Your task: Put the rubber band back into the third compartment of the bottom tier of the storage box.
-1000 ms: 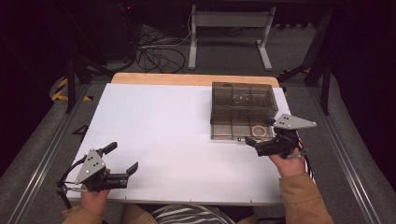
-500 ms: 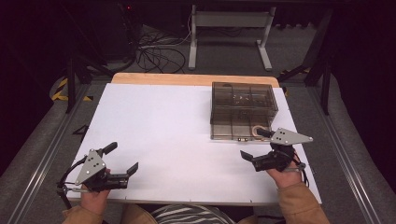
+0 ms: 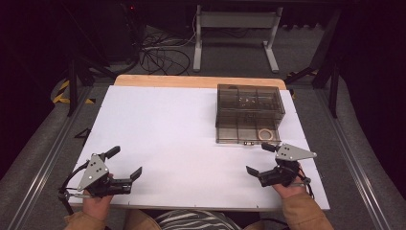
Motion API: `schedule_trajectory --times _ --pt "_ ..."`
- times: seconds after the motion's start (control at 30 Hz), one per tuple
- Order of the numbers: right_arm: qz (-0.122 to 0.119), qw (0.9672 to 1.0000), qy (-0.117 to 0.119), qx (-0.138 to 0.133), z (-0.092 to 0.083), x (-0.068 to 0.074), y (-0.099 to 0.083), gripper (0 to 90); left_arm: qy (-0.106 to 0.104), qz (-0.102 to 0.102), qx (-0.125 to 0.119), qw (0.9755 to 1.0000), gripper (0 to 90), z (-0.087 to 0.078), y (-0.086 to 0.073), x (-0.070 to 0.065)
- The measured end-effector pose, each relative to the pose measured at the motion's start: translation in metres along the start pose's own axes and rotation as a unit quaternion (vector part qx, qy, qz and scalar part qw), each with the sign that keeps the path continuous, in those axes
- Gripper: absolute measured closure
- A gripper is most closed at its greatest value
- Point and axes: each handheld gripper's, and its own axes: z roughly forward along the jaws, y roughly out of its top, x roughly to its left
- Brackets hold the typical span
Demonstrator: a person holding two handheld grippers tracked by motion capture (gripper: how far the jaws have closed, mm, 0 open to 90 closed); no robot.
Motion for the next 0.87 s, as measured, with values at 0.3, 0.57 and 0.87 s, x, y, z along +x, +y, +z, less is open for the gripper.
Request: schedule_trajectory --times 0.3,0.57,0.87 --pt "0.01 0.9994 0.015 0.029 0.005 0.002 -0.015 0.0 0.004 0.001 0.009 1.0 2.6 -0.001 -0.003 -0.002" --pt "0.021 0.9992 0.017 0.029 0.009 0.003 -0.018 0.0 0.001 -0.002 0.022 0.9998 2.6 0.0 -0.005 -0.001" --pt "0.004 0.9996 -0.003 0.029 0.007 0.003 -0.014 0.0 0.001 -0.006 0.017 0.9998 2.6 0.001 -0.005 -0.001"
